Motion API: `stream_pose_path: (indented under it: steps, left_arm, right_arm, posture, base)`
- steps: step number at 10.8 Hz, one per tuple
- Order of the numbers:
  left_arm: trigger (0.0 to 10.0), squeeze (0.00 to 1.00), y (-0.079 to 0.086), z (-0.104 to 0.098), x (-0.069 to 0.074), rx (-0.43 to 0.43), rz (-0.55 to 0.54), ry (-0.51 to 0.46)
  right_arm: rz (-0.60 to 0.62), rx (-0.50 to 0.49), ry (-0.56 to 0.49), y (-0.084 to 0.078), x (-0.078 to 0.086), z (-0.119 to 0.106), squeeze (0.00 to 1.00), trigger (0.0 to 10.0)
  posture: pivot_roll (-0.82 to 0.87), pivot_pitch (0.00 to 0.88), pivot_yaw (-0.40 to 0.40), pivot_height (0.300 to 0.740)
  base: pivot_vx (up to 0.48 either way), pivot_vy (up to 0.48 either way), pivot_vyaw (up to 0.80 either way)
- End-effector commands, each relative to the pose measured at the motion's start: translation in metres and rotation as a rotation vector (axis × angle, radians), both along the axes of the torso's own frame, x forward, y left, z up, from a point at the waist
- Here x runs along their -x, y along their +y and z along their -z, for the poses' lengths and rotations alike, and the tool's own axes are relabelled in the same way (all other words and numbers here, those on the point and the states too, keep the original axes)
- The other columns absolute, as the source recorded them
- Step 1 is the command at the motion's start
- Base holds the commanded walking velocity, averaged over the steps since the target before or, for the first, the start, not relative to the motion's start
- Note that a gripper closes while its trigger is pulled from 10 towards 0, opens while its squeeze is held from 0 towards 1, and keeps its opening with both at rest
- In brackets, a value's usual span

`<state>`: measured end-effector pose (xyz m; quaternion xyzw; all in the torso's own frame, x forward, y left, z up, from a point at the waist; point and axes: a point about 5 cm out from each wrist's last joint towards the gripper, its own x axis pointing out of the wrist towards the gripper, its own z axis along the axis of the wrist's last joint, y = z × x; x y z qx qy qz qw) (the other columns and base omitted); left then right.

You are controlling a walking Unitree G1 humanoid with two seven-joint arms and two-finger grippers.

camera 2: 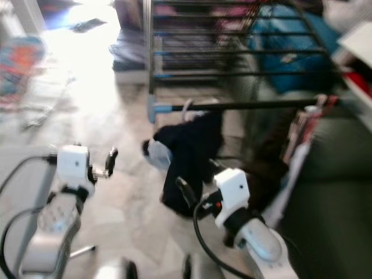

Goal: Hang hanger

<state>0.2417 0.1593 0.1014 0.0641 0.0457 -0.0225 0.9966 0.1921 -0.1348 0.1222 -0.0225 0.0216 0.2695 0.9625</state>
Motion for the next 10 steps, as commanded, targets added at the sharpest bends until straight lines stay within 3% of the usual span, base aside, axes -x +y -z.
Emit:
stream_pose_path:
  steps: [1,3,4,8,10]
  left_arm:
    - [10.0,0.00,-0.001,0.000,-0.001,-0.010,0.001,0.006]
    - [10.0,0.00,-0.001,-0.001,-0.004,-0.009,0.004,0.001]
    - [10.0,0.00,-0.002,-0.002,-0.005,-0.008,0.007,-0.006]
    - [10.0,0.00,-0.007,-0.004,-0.008,0.001,0.046,-0.013]
    - [10.0,0.00,-0.013,-0.003,-0.007,0.006,0.096,-0.012]
  right_arm:
    - [0.009,0.004,-0.034,0.001,0.001,-0.006,0.18,10.0]
    - [0.054,0.020,-0.071,-0.003,-0.003,-0.009,0.15,10.0]
    - [0.152,0.054,-0.111,-0.011,-0.011,-0.011,0.00,10.0]
    - [0.440,0.254,-0.230,-0.044,-0.025,-0.017,0.00,10.0]
    - [0.486,0.247,-0.202,-0.049,-0.027,-0.012,0.00,10.0]
  posture:
    - [-0.08,0.108,-0.005,0.740]
    - [-0.08,0.106,-0.005,0.740]
    - [-0.08,0.106,-0.007,0.740]
    - [-0.08,0.100,-0.010,0.740]
    - [-0.08,0.098,-0.010,0.740]
  base:
    - [0.000,0.000,0.00]
    - [0.000,0.000,0.00]
    - [0.000,0.000,0.00]
    - [0.000,0.000,0.00]
    - [0.000,0.000,0.00]
